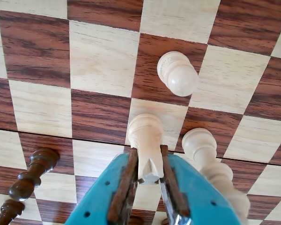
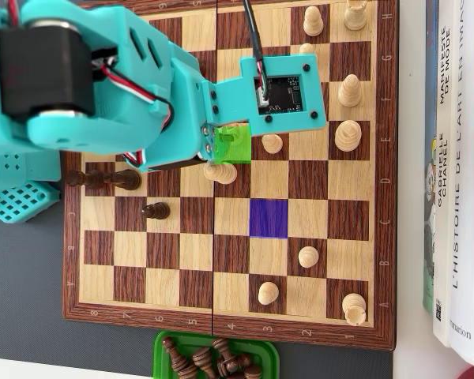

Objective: Play chess

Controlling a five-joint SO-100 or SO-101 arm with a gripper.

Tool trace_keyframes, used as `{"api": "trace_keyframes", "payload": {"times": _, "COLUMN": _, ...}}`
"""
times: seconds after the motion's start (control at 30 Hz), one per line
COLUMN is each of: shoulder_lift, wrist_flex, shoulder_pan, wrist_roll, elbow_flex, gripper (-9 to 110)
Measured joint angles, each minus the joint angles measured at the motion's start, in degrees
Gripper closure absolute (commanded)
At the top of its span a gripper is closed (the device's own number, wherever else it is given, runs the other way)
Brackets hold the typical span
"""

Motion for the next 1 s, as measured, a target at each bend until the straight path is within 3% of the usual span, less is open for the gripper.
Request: {"api": "trace_keyframes", "payload": {"times": 1.0, "shoulder_lift": -0.88, "wrist_flex": -0.09, "shoulder_pan": 0.18, "wrist_roll": 0.0, "elbow_flex": 0.0, "gripper": 93}}
